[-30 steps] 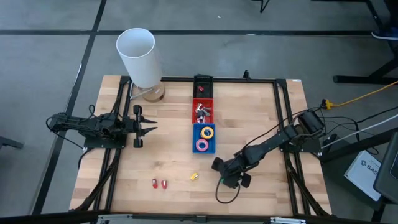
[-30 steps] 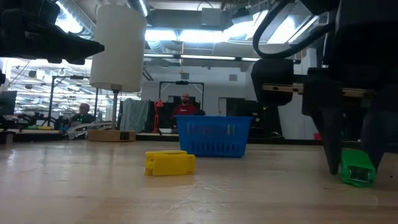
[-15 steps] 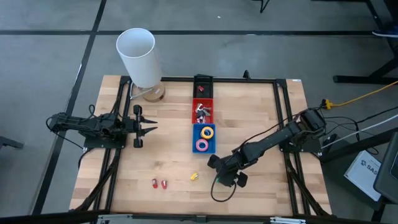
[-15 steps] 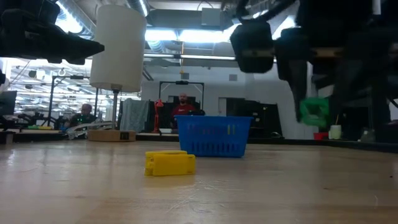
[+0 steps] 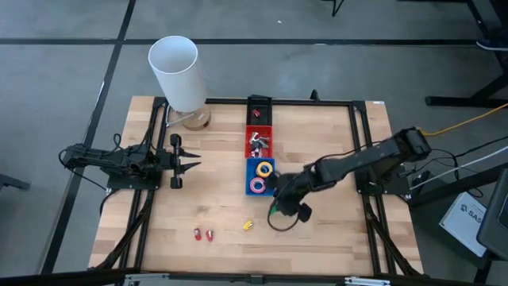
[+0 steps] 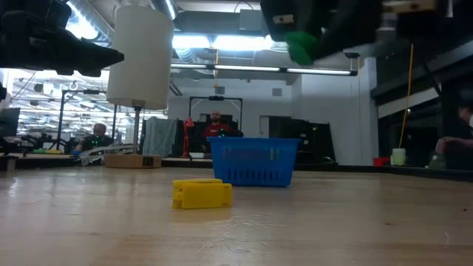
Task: Pick and place Stapler, Stapler remover, tape
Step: Put the green stapler into the black bin, then put the yellow stapler into the black bin
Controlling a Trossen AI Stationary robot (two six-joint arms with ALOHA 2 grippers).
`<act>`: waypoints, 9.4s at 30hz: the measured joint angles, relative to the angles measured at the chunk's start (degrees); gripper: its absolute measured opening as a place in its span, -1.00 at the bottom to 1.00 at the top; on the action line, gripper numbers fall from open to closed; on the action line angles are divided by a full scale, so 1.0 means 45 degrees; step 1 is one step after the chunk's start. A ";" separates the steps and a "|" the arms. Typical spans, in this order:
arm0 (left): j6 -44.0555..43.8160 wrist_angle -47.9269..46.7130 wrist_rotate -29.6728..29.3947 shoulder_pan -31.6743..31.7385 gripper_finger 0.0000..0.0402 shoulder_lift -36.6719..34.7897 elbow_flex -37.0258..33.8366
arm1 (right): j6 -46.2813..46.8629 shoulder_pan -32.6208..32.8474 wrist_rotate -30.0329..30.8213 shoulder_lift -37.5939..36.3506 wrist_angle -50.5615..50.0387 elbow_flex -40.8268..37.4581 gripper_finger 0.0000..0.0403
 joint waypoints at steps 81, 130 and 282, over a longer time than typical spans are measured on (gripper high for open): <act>0.0000 -0.0001 0.0000 -0.0003 -0.54 -0.0003 0.0000 | 0.2400 -1.2399 -0.2307 0.4116 0.5134 0.1661 -0.31; 0.0000 -0.0001 0.0000 -0.0003 -0.54 -0.0003 0.0000 | 0.5353 -0.4402 -0.2312 0.0089 -0.0738 0.1661 -0.25; 0.0000 -0.0001 0.0000 -0.0001 -0.53 -0.0003 0.0000 | 0.6045 -0.1242 -0.0553 0.5209 -0.4161 1.0680 -0.72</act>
